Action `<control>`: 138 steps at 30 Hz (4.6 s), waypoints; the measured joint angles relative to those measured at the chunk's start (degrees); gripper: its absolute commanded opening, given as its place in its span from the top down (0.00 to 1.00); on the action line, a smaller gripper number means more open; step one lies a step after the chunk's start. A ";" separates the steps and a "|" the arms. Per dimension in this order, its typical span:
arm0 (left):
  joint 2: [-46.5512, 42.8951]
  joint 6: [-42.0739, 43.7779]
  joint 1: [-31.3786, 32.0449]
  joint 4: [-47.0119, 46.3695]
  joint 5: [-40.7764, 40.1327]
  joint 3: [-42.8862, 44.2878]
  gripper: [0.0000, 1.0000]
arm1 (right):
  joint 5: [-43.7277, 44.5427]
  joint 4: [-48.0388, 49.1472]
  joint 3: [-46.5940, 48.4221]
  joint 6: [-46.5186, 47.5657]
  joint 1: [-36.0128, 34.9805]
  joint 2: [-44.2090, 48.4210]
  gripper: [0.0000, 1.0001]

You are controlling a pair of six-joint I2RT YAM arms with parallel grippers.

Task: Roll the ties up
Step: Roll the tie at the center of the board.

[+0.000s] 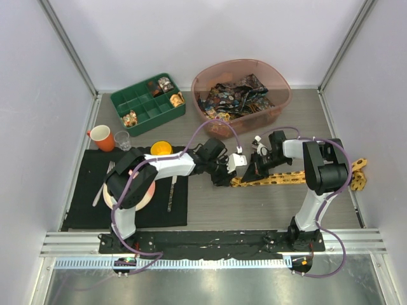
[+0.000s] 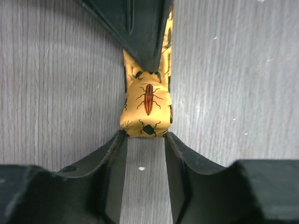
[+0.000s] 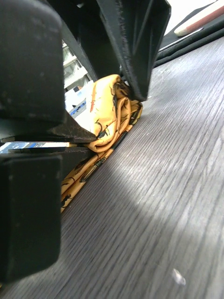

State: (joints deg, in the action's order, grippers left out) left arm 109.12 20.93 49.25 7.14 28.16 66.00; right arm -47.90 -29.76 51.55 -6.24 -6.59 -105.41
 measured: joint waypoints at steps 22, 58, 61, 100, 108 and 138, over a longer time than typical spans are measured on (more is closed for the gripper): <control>8.15 -4.11 3.15 2.05 1.16 12.74 0.67 | -0.15 0.70 -0.37 -1.18 0.33 -0.02 0.99; 9.66 5.07 3.63 12.85 -2.23 16.46 0.71 | -2.10 -3.17 1.64 -2.54 0.59 3.74 0.64; 9.66 5.07 3.67 12.85 -2.23 16.46 0.71 | -1.29 -2.14 1.64 -3.23 -0.02 3.54 0.72; 10.40 2.69 5.92 7.63 -7.74 15.80 0.55 | 0.22 -4.42 0.83 2.91 3.82 2.75 0.99; 5.51 4.79 5.68 7.56 -8.20 9.16 0.69 | -2.27 -3.45 0.83 0.35 0.90 2.75 0.99; 0.74 1.60 -1.70 -5.03 1.64 -2.29 0.29 | 3.02 -5.18 3.19 -1.73 -1.75 -1.57 0.99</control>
State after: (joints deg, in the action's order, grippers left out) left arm 109.86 22.52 47.55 2.11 29.80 63.70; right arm -44.88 -34.94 54.74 -7.97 -8.34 -106.98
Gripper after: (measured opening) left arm 0.716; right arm 0.021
